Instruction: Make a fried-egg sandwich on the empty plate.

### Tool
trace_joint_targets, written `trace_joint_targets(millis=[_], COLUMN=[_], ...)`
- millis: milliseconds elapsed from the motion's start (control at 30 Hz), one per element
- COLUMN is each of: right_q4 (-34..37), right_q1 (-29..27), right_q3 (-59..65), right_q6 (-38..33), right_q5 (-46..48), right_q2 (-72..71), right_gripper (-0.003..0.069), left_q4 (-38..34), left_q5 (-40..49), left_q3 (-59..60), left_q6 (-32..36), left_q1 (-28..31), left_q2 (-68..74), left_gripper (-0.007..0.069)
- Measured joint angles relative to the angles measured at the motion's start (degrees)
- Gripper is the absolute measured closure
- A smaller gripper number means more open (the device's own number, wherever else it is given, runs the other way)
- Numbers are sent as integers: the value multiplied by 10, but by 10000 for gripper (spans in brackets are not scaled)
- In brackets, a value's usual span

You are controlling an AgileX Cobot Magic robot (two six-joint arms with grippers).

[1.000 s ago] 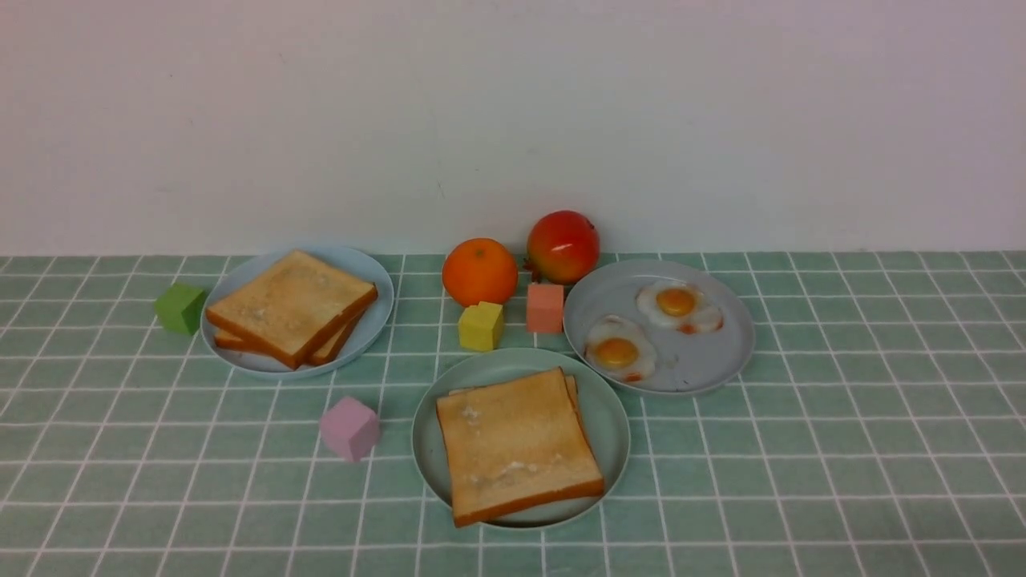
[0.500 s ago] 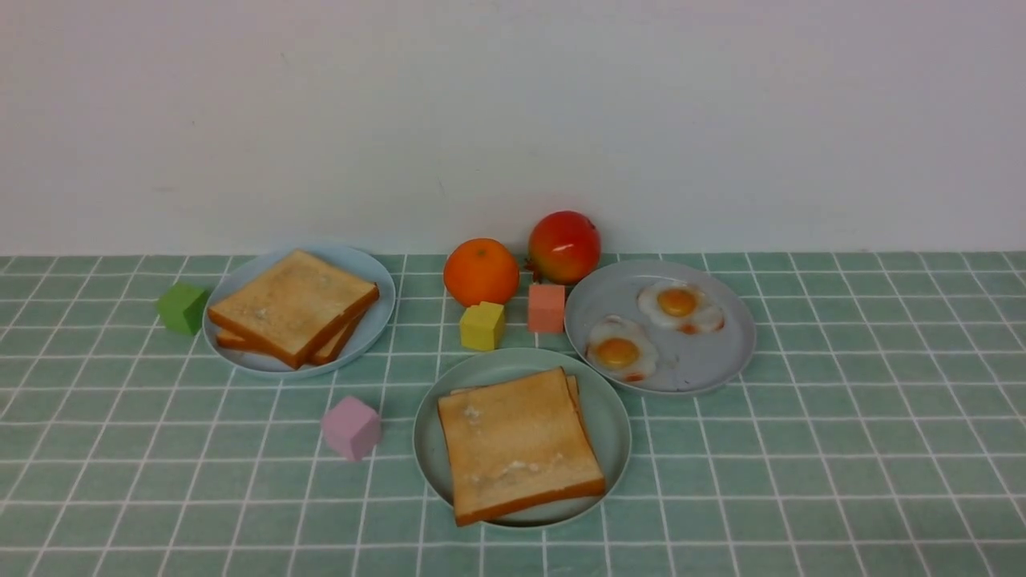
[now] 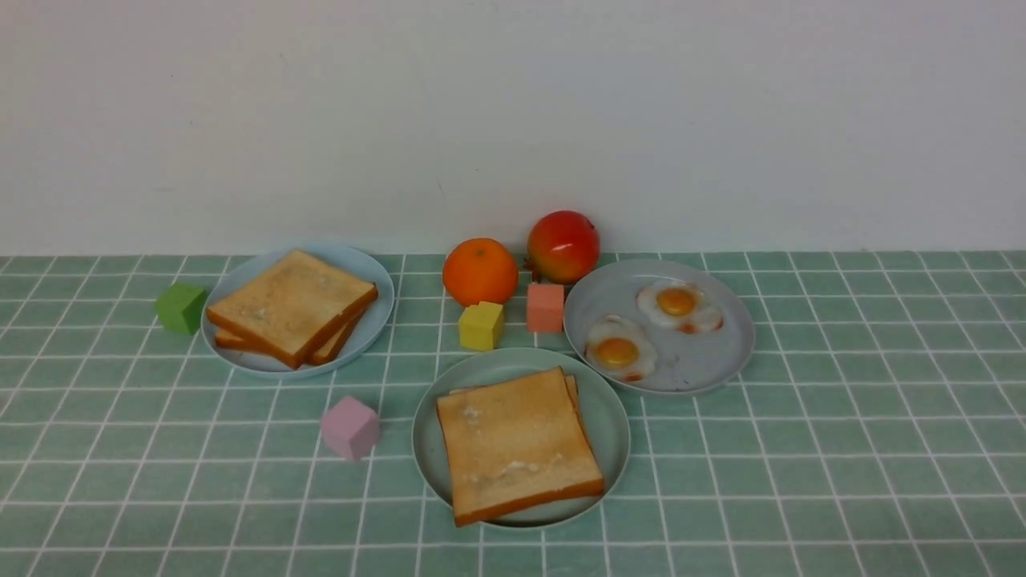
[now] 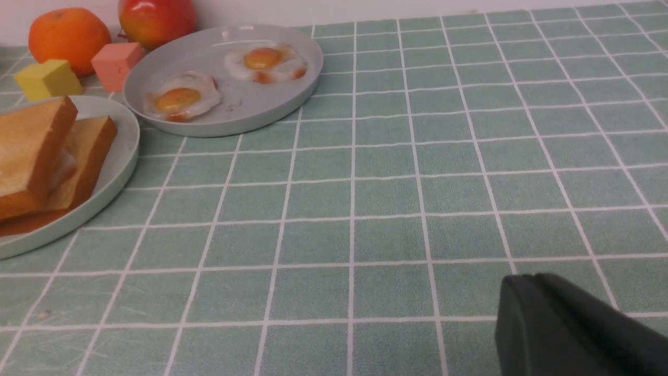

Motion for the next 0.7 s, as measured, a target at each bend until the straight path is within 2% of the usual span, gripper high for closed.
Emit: trace_joint_targets(millis=[700], right_q4=[0], right_q1=[0], right_q3=[0], right_q6=[0], right_q5=[0], right_q2=[0], right_gripper=[637], left_q4=[0], left_q5=[16], left_q3=[1], left_q6=[-1], left_q1=[3], left_q2=[0], left_gripper=[638])
